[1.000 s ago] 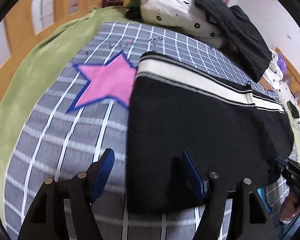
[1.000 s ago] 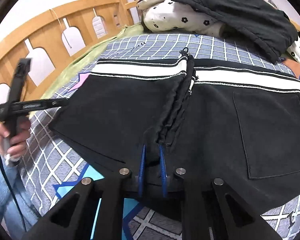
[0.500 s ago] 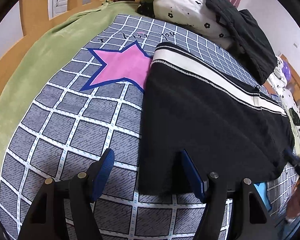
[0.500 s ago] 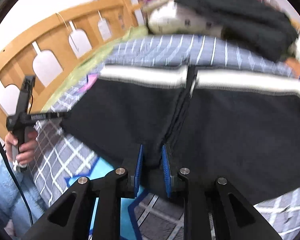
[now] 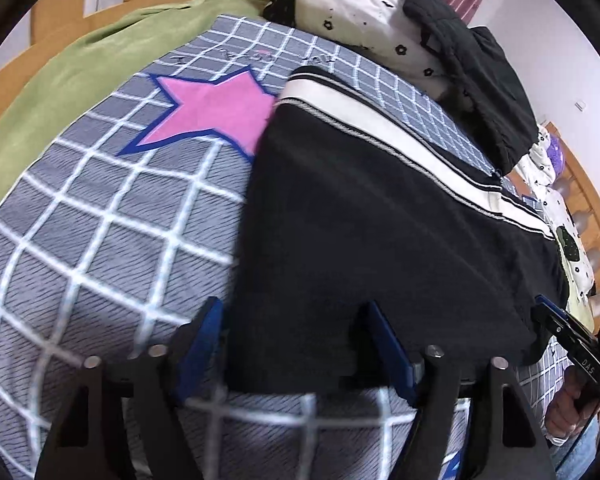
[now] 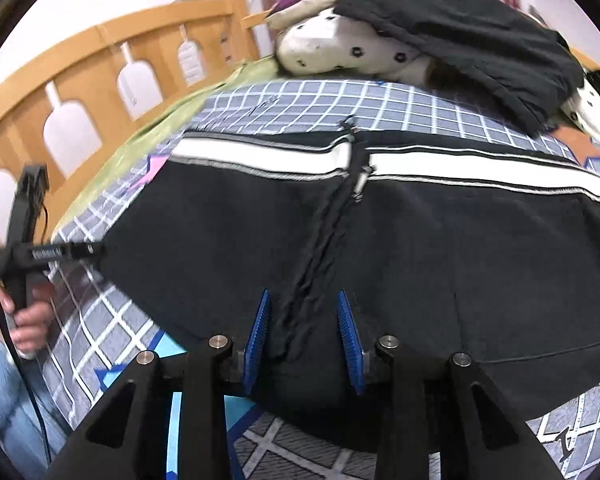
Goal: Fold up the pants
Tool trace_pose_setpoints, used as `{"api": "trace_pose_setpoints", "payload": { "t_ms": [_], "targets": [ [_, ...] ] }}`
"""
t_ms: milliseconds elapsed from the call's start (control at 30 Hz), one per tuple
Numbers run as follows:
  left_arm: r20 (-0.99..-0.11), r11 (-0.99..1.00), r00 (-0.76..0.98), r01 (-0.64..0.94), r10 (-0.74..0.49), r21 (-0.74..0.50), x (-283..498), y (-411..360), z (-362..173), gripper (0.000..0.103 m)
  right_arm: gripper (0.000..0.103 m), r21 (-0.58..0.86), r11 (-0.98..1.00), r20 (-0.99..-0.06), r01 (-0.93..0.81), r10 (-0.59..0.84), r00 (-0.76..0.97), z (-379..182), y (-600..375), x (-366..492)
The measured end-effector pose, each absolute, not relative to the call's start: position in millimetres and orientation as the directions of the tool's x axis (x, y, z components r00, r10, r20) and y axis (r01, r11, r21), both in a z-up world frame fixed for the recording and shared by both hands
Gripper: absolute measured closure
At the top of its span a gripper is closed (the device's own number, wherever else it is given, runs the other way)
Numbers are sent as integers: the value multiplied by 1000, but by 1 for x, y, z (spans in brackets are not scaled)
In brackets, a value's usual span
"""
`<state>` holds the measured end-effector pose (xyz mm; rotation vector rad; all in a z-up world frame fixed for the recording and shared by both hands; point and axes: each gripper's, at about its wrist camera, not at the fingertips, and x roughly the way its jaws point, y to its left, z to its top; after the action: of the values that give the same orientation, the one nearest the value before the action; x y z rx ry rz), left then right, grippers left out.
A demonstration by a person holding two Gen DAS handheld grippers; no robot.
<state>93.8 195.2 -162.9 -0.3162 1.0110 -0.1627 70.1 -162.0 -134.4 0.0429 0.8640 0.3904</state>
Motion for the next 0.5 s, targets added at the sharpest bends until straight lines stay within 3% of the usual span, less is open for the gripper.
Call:
{"api": "trace_pose_setpoints", "payload": {
  "t_ms": [33, 100, 167, 300, 400, 500],
  "targets": [
    [-810, 951, 532, -30, -245, -307, 95, 190, -162, 44, 64, 212, 929, -735, -302, 355, 578, -135, -168, 73],
    [-813, 967, 552, -43, -188, -253, 94, 184, -156, 67, 62, 221, 934, -742, -281, 348, 573, -134, -175, 76],
    [-808, 979, 573, -49, -137, -200, 93, 179, -146, 81, 62, 181, 949, -735, -258, 305, 606, -128, -184, 73],
    [-764, 985, 642, -77, -71, -157, 88, 165, -111, 84, 62, 122, 965, -706, -231, 248, 664, -112, -210, 66],
    [-709, 998, 705, -37, -11, -52, 86, 134, -76, 84, 62, 91, 973, -688, -212, 215, 693, -99, -234, 69],
    [-666, 999, 744, 36, -53, -40, 84, 96, -40, 84, 62, 45, 977, -675, -210, 185, 714, -86, -262, 76]
  ]
}}
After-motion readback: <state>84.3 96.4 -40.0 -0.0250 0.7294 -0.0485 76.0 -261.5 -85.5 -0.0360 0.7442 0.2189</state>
